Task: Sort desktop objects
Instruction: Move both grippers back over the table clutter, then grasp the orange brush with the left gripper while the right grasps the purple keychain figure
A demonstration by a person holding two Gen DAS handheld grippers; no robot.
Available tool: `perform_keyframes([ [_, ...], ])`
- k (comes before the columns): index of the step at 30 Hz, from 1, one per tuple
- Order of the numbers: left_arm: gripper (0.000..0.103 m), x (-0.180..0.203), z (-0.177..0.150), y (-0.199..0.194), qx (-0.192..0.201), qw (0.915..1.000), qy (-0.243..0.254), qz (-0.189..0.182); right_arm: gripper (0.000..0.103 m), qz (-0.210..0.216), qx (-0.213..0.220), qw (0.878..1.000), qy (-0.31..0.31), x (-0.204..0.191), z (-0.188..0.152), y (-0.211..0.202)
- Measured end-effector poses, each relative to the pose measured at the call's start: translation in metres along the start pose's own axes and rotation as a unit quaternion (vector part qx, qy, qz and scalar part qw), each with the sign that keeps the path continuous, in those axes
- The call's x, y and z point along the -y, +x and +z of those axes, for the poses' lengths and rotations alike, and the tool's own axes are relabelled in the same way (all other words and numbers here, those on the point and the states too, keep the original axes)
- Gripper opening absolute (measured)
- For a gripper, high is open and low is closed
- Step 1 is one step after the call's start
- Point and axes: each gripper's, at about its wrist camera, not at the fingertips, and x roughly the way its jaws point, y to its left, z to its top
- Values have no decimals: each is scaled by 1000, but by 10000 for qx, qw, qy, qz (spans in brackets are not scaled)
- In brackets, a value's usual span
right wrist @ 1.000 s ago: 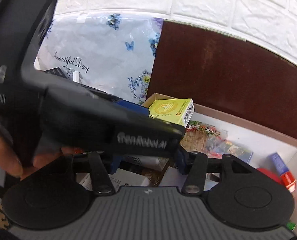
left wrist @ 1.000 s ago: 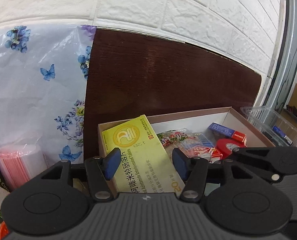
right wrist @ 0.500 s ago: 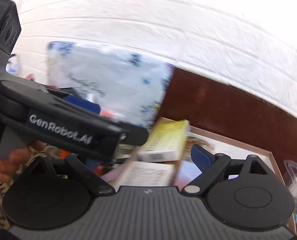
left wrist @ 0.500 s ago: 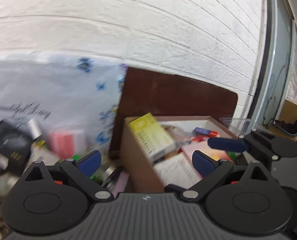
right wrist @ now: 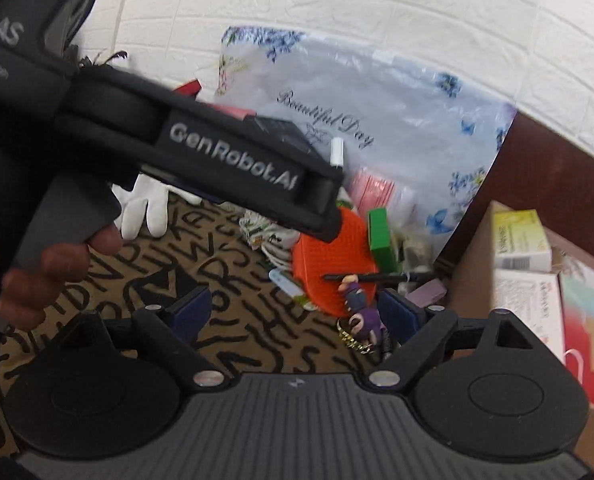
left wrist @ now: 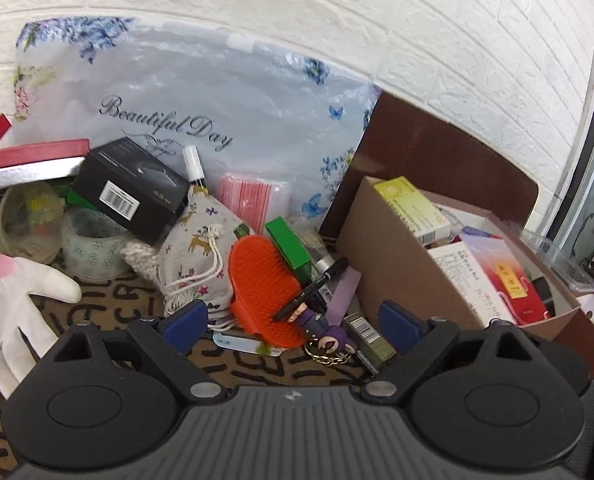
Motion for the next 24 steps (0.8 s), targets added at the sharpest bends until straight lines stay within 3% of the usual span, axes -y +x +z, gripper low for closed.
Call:
perform_keyframes([
  [7, 70, -11, -4, 40, -414, 9990, -171, 19, 71, -401, -333, 9986, -87, 2, -7, 37],
  [14, 69, -20, 2, 74, -670, 9971, -356, 22, 58, -760, -500, 9945, -515, 4, -7, 68],
  [18, 58, -25, 4, 90, -800, 9957, -461, -13, 54, -887, -562, 9928, -573, 8, -6, 82],
  [20, 59, -28, 4, 93, -808, 9950, -590, -43, 51, -930, -626, 9921, -555, 11, -7, 88],
  [24, 35, -32, 5, 95, -801, 9944, -691, 77, 49, -1025, -718, 9905, -561, 15, -10, 98],
])
